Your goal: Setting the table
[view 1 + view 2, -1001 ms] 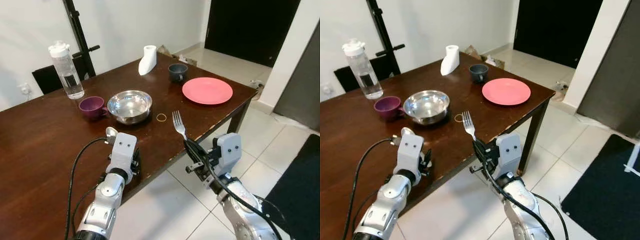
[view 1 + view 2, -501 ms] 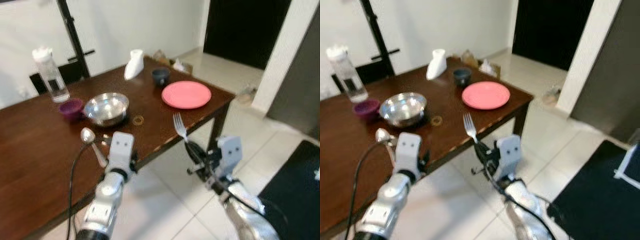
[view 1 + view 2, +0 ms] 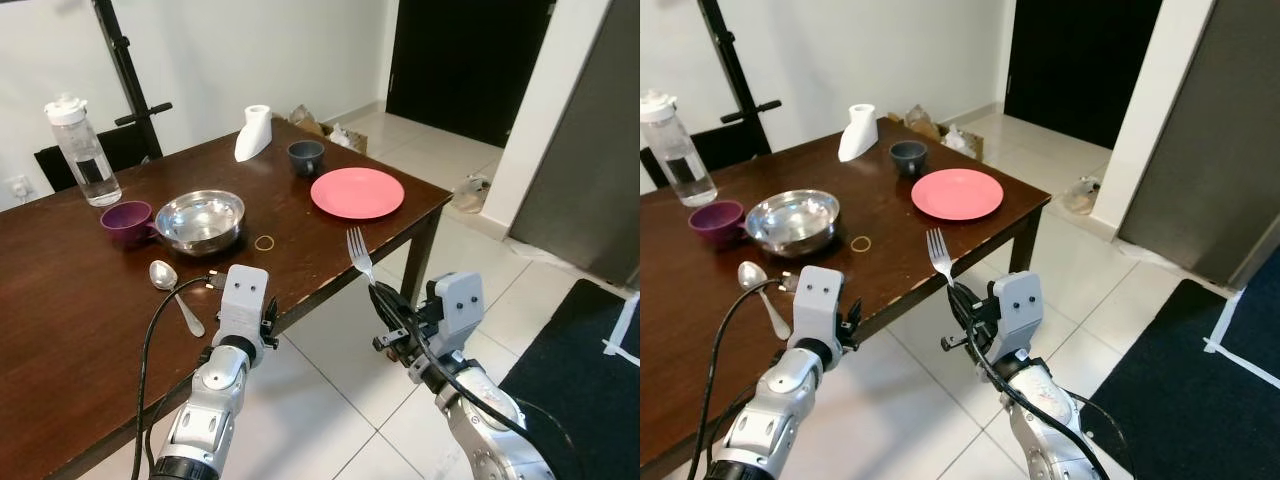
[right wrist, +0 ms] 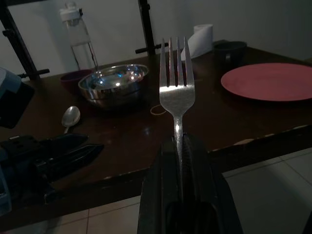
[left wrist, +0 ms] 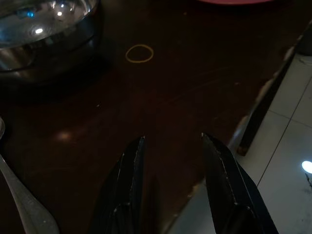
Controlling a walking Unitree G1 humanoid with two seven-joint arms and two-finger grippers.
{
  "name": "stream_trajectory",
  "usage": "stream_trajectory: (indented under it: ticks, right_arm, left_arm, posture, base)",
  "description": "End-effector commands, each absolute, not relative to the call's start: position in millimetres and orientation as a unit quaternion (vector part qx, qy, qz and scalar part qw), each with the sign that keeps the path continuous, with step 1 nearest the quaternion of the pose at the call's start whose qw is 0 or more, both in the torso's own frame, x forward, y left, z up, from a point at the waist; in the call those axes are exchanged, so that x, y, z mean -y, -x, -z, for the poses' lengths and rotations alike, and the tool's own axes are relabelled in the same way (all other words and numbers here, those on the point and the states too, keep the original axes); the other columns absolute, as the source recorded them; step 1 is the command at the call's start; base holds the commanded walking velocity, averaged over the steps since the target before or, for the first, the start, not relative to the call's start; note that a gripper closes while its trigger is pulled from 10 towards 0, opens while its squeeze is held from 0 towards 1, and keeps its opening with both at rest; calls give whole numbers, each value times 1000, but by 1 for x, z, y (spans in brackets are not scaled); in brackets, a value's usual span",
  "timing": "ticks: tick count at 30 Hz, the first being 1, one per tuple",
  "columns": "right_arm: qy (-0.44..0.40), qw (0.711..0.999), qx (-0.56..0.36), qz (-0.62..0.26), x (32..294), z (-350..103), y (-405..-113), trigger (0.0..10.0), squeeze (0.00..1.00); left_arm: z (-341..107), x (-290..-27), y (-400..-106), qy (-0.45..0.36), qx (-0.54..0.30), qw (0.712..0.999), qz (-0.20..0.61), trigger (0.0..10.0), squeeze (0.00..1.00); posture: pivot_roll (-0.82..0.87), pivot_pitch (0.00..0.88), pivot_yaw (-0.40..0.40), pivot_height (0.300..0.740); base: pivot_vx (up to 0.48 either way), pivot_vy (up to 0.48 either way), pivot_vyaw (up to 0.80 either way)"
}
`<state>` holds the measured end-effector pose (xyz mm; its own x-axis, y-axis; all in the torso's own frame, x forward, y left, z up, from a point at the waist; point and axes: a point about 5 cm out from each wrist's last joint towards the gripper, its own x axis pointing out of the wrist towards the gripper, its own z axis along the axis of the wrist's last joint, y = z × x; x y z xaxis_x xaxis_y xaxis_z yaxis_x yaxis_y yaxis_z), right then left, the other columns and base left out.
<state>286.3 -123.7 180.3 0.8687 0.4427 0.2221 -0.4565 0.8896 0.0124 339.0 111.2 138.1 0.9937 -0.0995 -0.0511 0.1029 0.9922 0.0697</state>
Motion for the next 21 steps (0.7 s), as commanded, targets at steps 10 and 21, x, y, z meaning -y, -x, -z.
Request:
stream_trajectory:
  ticks: [10,21]
  right_arm:
    - [-18,957,135,-258,103,-197,-300,10000,0]
    - [-46,970,151,-183,118,-204,-310,10000,0]
  left_arm:
    - [-143,-144,-333,-51,-1,999,-14,10000,0]
    - [-145,-139,-329,-49,5,999,-9,10000,0]
  posture:
    - [-38,81,95,740]
    - [-33,84,92,740]
  base:
    - [0,0,0]
    - [0,0,690]
